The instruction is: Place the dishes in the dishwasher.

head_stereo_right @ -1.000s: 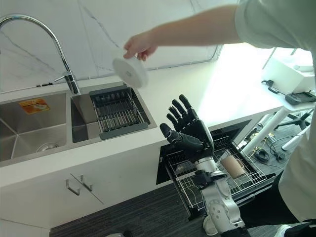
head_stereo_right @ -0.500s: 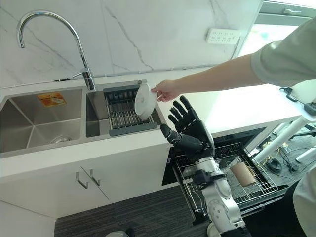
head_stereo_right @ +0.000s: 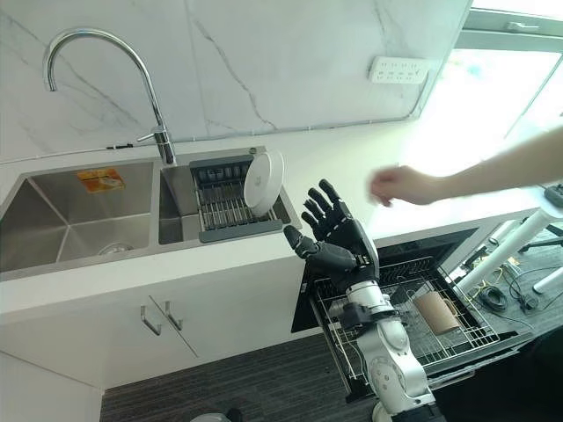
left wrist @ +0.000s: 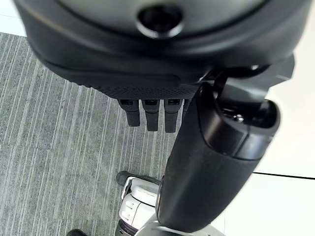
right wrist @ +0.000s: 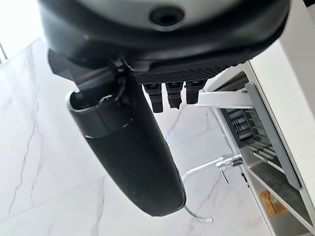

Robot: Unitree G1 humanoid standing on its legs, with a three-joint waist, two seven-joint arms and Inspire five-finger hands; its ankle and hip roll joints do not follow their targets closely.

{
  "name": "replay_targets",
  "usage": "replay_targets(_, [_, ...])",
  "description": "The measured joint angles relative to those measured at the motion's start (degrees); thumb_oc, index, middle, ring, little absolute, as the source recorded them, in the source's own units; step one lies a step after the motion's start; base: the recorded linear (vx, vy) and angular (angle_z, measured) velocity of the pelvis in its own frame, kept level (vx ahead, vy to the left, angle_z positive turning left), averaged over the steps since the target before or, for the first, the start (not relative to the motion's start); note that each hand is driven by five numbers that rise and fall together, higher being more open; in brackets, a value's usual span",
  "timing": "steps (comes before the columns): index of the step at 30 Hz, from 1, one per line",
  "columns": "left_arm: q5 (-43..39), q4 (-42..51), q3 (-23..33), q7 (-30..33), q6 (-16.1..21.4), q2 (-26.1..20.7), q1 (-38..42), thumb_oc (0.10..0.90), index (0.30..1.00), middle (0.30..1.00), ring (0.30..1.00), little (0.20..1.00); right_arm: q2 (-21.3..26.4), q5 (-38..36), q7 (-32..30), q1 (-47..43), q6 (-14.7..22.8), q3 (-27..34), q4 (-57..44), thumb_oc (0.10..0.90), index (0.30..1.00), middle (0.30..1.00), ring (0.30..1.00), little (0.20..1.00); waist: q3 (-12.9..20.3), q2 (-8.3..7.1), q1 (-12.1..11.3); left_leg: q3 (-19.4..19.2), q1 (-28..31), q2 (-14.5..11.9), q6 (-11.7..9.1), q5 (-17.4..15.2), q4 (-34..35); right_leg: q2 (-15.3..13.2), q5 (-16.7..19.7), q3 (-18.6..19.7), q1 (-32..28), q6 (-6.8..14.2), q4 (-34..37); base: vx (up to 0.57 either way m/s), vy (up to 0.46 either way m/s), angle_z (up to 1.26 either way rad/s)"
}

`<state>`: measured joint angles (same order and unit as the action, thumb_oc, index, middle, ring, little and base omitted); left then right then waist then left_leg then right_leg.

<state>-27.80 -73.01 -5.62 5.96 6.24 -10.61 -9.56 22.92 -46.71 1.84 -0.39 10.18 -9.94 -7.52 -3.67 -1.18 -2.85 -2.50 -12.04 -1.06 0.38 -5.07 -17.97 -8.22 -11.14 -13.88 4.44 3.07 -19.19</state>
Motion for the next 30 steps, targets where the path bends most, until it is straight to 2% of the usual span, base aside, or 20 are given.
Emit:
replay_targets(4, [0.0, 0.0, -0.9, 0.2, 0.0, 0.0, 0.0, 0.800, 0.900, 0.900, 0.900, 0.900, 0.0, 2.9, -4.1, -1.3, 0.6, -0.1, 2.2, 0.800, 0.900, 0.900, 0.900, 0.900, 0.2, -0.13, -1.1, 0.8, -0.5, 0.4, 0.0, 0.2, -0.1, -0.3, -0.2, -0.8, -0.1, 0.1, -0.2, 0.04, 0.007, 0.12])
replay_targets(6, [0.1, 0.0, -1.0, 0.2, -0.1, 0.0, 0.1, 0.800, 0.900, 0.900, 0.900, 0.900, 0.0, 3.6, -6.0, -4.4, 0.9, -0.3, 3.7, 0.800, 0.900, 0.900, 0.900, 0.900, 0.2, -0.13, -1.2, 1.1, -0.8, 0.4, 0.1, 0.2, -0.4, -0.3, -0.2, -1.0, 0.2, 0.2, -0.3, 0.05, 0.006, 0.09])
replay_targets(12, [1.7, 0.0, -1.0, 0.0, -1.3, -0.3, 0.4, 0.800, 0.900, 0.900, 0.900, 0.900, 0.0, 3.9, -11.4, -13.7, 2.1, -0.1, 8.4, 0.800, 0.900, 0.900, 0.900, 0.900, 0.8, -0.94, -4.0, 1.6, -0.8, 0.6, 0.1, 0.1, -0.8, -0.4, -0.4, -1.3, 0.0, 0.3, -0.8, 0.06, -0.002, 0.05])
replay_targets(20, [3.5, -0.7, -1.3, -0.3, -2.5, -0.6, 0.9, 0.800, 0.900, 0.900, 0.900, 0.900, -0.1, 3.8, -19.9, -25.2, 2.6, 0.2, 16.6, 0.800, 0.900, 0.900, 0.900, 0.900, 0.9, -1.14, -5.7, 3.2, -0.8, 1.3, 0.2, 0.3, -0.8, -0.7, -0.8, -3.2, -1.0, 0.3, -0.4, 0.06, -0.017, 0.12])
replay_targets(23, [3.5, -0.8, -1.4, -0.4, -2.6, -1.2, 1.2, 0.800, 0.900, 0.900, 0.900, 0.900, 0.9, 3.8, -22.4, -30.8, 2.6, 0.6, 22.0, 0.800, 0.900, 0.900, 0.900, 0.900, 0.8, -1.22, -6.0, 3.8, -0.7, 1.3, 0.4, 0.5, -0.8, -0.7, -0.8, -3.8, -1.3, 0.3, -0.2, 0.04, -0.008, 0.09])
replay_targets(25, [3.8, -0.7, -1.4, -0.5, -2.4, -1.8, 1.6, 0.800, 0.900, 0.900, 0.900, 0.900, 2.3, 3.8, -23.5, -32.0, 2.6, 2.1, 24.4, 0.800, 0.900, 0.900, 0.900, 0.900, 0.8, -1.32, -7.1, 4.1, -0.7, 1.3, 0.4, 0.6, -0.8, -0.6, -0.9, -4.0, -1.5, 0.3, 0.0, 0.04, -0.007, 0.07])
replay_targets(29, [3.9, -0.8, -1.4, -0.5, -2.4, -2.1, 1.2, 0.800, 0.900, 0.900, 0.900, 0.900, 3.5, 3.8, -24.5, -33.1, 2.5, 3.7, 26.9, 0.800, 0.900, 0.900, 0.900, 0.900, 0.6, -1.36, -7.3, 4.3, -0.7, 1.4, 0.4, 0.6, -0.7, -0.5, -0.9, -4.1, -1.6, 0.3, 0.3, 0.04, -0.004, 0.02])
replay_targets(30, [3.9, -0.8, -1.4, -0.6, -2.4, -2.1, 1.3, 0.800, 0.900, 0.900, 0.900, 0.900, 5.1, 3.8, -25.0, -33.9, 2.3, 4.2, 29.3, 0.800, 0.900, 0.900, 0.900, 0.900, 0.5, -1.48, -7.4, 4.3, -0.7, 1.5, 0.4, 0.6, -0.7, -0.5, -0.9, -4.2, -1.7, 0.3, 0.5, 0.04, 0.000, 0.02])
